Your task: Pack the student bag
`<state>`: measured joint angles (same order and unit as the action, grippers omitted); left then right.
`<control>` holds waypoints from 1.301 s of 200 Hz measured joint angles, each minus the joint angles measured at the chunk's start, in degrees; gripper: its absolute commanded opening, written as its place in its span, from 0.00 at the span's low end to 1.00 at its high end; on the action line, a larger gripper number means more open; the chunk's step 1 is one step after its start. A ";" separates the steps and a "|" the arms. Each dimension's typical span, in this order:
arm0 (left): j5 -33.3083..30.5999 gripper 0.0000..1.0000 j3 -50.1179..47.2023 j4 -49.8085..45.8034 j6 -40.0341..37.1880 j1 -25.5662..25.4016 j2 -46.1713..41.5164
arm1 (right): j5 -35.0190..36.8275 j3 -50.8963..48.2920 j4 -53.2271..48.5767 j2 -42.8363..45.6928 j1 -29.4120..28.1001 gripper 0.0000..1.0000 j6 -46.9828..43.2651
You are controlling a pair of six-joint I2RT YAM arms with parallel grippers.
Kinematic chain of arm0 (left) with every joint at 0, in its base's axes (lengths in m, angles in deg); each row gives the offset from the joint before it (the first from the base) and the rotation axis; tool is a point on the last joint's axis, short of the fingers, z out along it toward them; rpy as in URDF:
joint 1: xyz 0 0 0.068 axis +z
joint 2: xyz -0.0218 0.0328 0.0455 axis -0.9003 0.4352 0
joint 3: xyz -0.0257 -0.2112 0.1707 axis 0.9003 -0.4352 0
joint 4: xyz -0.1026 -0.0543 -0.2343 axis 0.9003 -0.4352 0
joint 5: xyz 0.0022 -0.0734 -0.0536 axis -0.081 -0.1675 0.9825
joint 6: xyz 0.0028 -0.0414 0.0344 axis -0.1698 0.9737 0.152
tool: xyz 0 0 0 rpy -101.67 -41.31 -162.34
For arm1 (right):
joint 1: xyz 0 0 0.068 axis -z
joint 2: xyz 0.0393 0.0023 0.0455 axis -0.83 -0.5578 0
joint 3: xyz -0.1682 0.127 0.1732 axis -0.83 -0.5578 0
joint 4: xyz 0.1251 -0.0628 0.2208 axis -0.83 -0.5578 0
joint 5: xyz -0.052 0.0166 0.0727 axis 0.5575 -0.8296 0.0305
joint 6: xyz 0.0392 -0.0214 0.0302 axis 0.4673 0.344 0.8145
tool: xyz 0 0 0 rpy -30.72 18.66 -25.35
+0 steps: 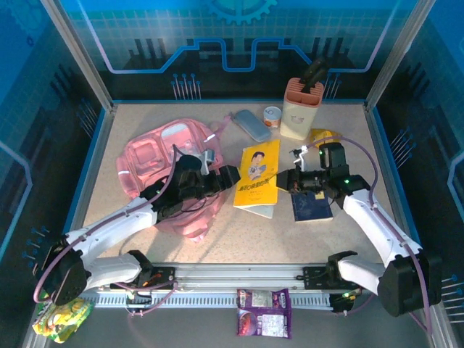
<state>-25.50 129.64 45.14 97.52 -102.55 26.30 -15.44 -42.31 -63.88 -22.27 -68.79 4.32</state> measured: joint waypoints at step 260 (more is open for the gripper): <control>6.49 0.23 0.74 9.75 4.76 3.85 3.96 | -6.49 -1.55 21.22 -3.50 0.50 0.00 12.66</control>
<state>-19.01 130.38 54.89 102.29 -98.70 30.25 -21.94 -43.87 -42.65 -25.76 -68.28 16.98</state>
